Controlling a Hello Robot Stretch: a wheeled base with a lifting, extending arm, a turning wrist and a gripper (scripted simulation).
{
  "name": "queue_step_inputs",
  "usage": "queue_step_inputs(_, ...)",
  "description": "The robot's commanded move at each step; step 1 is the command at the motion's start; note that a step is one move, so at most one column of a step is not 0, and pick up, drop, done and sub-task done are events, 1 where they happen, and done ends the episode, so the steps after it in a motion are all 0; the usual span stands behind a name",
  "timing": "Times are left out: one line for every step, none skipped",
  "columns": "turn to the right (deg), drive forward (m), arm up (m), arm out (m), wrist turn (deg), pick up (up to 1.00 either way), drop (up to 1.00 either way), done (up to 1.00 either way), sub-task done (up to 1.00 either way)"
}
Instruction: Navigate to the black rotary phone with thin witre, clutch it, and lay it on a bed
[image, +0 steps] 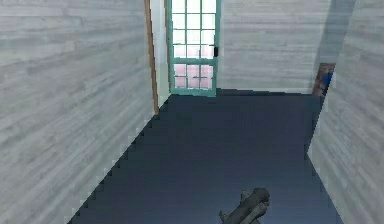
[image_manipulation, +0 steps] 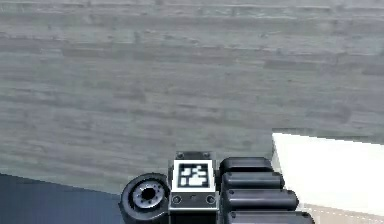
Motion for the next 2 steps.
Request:
queue_step_inputs(18.0,0.00,0.00,0.00,0.0,0.00,0.00,0.00,0.00)
queue_step_inputs(0.0,1.00,0.00,0.00,0.0,0.00,0.00,0.00,0.00)
